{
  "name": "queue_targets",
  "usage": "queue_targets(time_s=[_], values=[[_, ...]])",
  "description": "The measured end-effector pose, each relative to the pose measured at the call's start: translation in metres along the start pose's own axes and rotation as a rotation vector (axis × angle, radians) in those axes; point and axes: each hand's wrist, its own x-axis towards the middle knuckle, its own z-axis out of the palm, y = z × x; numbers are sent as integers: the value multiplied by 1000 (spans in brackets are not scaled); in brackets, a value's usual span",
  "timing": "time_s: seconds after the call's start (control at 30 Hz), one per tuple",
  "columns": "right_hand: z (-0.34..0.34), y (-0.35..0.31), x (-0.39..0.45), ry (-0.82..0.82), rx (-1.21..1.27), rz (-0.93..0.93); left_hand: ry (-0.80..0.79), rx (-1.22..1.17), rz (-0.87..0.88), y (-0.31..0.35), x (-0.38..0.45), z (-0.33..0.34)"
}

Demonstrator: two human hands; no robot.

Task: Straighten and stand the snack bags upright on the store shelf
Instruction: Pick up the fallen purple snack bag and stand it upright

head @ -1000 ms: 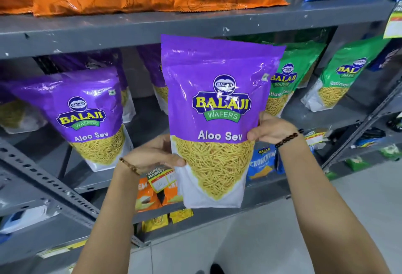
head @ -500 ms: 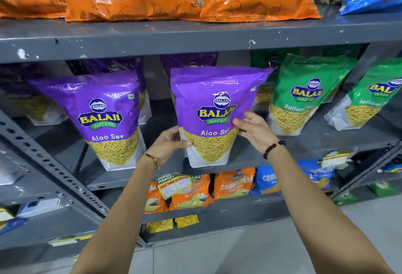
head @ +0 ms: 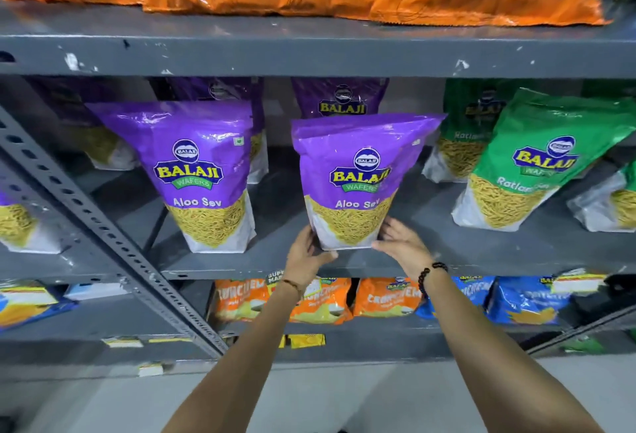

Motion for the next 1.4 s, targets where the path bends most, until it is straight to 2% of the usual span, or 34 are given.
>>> queue_targets(time_s=[0.17, 0.3, 0.47, 0.73, 1.4], values=[[22, 4, 6, 170, -183, -94, 204, 273, 31, 4, 2, 17], [30, 5, 12, 252, -342, -114, 299, 369, -21, 9, 10, 12], [27, 6, 13, 246, -420, -104, 262, 351, -46, 10, 10, 8], [23, 5, 14, 216, -464, -125, 306, 370, -80, 12, 13, 8], [22, 4, 12, 189, -429, -98, 300, 335, -103, 12, 11, 9]])
